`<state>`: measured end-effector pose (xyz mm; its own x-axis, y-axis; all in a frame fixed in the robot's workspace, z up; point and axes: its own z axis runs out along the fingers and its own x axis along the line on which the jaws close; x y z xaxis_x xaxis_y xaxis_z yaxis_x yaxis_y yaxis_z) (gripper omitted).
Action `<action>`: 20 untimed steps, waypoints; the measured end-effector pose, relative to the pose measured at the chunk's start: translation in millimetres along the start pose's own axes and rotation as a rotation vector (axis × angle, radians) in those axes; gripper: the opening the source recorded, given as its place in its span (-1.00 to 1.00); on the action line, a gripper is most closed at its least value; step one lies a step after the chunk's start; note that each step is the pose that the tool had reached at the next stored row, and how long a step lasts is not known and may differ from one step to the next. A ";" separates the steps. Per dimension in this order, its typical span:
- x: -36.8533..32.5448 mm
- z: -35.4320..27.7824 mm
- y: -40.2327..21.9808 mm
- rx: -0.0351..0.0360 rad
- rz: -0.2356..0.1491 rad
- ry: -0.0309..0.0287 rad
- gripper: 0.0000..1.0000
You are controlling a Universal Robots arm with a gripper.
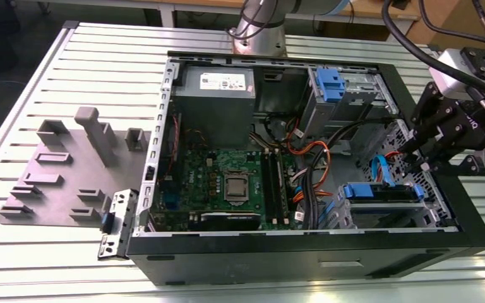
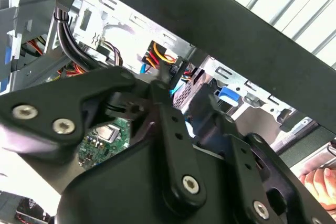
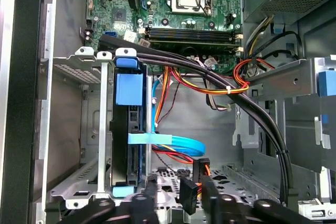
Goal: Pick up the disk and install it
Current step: 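Insert the second disk wire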
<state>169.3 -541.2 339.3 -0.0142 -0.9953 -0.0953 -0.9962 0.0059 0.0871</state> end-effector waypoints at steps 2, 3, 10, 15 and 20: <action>0.0 0.0 0.0 0.0000 0.000 0.0000 -0.31; 0.0 0.0 0.0 0.0000 0.000 0.0000 -0.42; 0.0 0.0 -0.1 0.0000 0.000 0.0000 -0.66; 0.0 0.1 0.9 0.0005 0.000 0.0000 -0.66; 0.4 0.9 10.1 0.0092 -0.001 0.0000 -0.66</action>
<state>159.2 -541.4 339.3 -0.0133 -0.9953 -0.0954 -0.9970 0.0059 0.0778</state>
